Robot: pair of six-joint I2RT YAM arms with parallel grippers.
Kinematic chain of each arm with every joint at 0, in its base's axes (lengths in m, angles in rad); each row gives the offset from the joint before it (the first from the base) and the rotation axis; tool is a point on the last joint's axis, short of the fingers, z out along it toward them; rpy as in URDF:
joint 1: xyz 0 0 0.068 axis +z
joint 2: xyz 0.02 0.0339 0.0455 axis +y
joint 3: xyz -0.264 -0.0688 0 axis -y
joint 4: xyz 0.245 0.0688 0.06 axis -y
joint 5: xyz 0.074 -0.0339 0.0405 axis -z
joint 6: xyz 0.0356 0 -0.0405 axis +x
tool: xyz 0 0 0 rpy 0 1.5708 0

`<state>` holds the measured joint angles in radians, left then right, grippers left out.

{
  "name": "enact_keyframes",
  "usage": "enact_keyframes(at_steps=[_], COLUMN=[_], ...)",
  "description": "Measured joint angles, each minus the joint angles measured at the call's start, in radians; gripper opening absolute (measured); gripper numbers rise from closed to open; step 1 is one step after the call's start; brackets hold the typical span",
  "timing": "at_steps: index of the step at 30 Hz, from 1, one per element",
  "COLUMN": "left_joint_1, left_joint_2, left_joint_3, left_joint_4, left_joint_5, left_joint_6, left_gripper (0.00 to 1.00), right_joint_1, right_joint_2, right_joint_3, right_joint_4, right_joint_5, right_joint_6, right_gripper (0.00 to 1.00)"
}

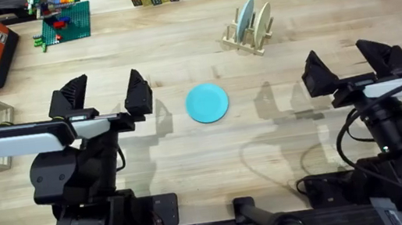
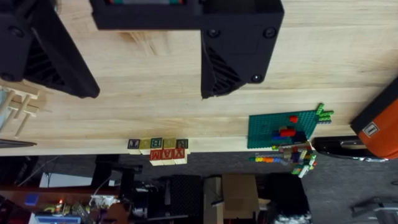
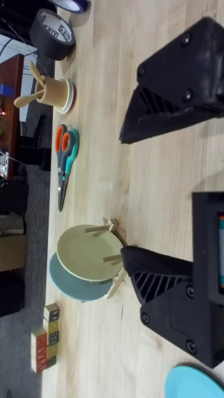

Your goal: Pick up the plates from the table one by one and place each into a slot on the dish rack.

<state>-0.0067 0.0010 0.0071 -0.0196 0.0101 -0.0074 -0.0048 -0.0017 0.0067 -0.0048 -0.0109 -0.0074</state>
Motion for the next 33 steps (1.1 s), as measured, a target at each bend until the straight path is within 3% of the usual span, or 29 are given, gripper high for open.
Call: enact_keyframes(at_steps=[28,33], left_joint_1=[0.0,0.0], left_joint_2=[0.0,0.0], left_joint_3=[0.0,0.0], left_joint_4=[-0.022,-0.006], left_joint_5=[0.0,-0.004], left_joint_6=[0.0,-0.008], left_gripper=[0.993,0.993], right_joint_1=[0.0,0.0], right_joint_2=[0.0,0.002], right_joint_3=[0.002,0.03], right_joint_4=[-0.012,-0.081], right_joint_5=[0.004,0.011], right_joint_6=[0.0,0.028], right_gripper=[0.993,0.993])
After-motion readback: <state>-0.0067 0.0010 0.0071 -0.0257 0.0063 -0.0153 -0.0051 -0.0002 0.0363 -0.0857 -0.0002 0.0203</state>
